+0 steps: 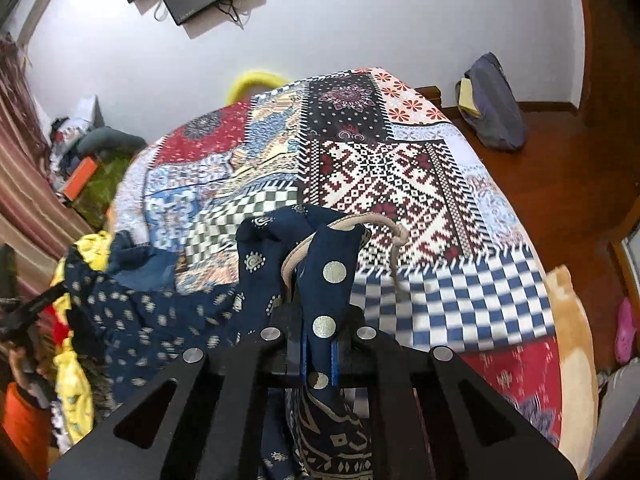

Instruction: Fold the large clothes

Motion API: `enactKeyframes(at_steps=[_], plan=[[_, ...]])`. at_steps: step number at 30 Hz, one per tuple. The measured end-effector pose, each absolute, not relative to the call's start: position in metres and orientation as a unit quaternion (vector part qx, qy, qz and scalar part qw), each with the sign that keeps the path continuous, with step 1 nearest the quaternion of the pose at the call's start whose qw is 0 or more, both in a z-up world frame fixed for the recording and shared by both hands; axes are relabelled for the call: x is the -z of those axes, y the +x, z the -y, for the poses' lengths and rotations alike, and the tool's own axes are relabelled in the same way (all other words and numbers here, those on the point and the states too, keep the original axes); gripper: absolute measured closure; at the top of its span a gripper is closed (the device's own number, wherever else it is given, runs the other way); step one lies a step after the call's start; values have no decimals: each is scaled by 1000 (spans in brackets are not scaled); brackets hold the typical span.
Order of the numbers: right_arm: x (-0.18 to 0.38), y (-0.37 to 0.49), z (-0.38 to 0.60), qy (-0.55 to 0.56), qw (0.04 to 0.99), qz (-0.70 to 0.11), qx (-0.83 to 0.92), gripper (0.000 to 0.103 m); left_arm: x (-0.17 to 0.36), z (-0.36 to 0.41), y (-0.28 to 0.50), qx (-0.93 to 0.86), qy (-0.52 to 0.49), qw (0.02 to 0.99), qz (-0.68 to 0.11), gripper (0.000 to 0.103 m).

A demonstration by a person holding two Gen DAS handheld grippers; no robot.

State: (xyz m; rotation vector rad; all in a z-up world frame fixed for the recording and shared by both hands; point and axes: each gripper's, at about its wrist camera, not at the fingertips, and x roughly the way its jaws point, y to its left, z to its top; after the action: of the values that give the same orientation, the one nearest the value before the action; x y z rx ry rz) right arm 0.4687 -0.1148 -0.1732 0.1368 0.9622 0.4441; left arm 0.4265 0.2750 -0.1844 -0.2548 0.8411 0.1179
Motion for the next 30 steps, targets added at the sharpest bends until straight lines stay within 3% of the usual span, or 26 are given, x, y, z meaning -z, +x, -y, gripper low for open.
enactKeyframes(at_steps=[10, 17, 19, 21, 23, 24, 25, 27, 30], plan=[[230, 498, 115, 54, 849, -493, -180, 95, 281, -291, 455, -91, -110, 862, -486, 93], [209, 477, 110, 10, 858, -482, -177, 93, 270, -277, 442, -96, -65, 859, -498, 92], [197, 467, 110, -5, 862, -479, -165, 91, 259, -269, 435, -96, -53, 856, -506, 88], [185, 455, 112, -10, 863, -482, -153, 79, 244, -262, 423, -85, -50, 857, -506, 84], [171, 443, 117, -1, 862, -483, -153, 64, 226, -253, 409, -79, -42, 863, -498, 75], [159, 432, 119, 4, 865, -477, -159, 59, 215, -247, 399, -76, -37, 868, -489, 65], [151, 423, 120, 3, 868, -469, -163, 59, 204, -240, 388, -74, -31, 874, -480, 56], [129, 401, 120, -16, 875, -453, -170, 56, 185, -229, 371, -68, -24, 883, -464, 48], [99, 370, 118, -50, 879, -437, -181, 44, 157, -210, 342, -51, -10, 891, -450, 47]])
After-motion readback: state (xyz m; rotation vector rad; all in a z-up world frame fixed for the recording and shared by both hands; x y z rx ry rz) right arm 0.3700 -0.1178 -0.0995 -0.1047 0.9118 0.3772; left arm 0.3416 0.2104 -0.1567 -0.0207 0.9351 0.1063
